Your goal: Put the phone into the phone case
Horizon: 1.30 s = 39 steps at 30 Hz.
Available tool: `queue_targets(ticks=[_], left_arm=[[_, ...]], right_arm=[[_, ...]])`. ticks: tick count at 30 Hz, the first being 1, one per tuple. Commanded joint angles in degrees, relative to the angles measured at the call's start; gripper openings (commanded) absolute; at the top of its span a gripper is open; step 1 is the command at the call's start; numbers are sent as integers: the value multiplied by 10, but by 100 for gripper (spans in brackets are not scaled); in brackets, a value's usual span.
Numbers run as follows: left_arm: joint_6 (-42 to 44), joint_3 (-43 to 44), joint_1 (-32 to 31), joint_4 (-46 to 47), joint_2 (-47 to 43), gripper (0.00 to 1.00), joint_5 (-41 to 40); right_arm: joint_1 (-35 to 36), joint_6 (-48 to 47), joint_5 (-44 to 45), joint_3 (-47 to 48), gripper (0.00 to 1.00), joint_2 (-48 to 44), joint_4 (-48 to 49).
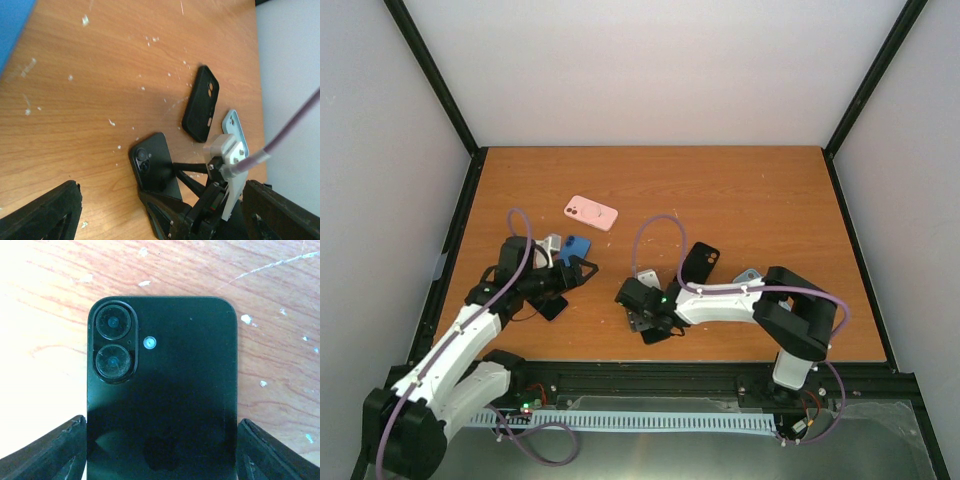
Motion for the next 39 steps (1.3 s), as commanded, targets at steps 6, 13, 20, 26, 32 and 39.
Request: queue_targets(ticks=[6,13,20,26,32,39], left_arm=[[-17,-49,2,165,104,79,93],[-15,-67,-1,241,191,76,141],[-13,-70,-13,302,287,76,191],[-38,-77,-25,370,325,76,232],[-33,-78,-27,375,322,75,245],[-27,-81,-28,371,330,56,255]], right_arm=[[2,-113,-43,-104,61,-64,179],[3,-151,-65,-140,59,-99,262],[6,-187,-83,-186,58,-145,346],[13,-219,-96,-178,57,-148,356],[19,-226,-97,-164,57,-137,353],[29,-232,-98,-156,57,-128,361]])
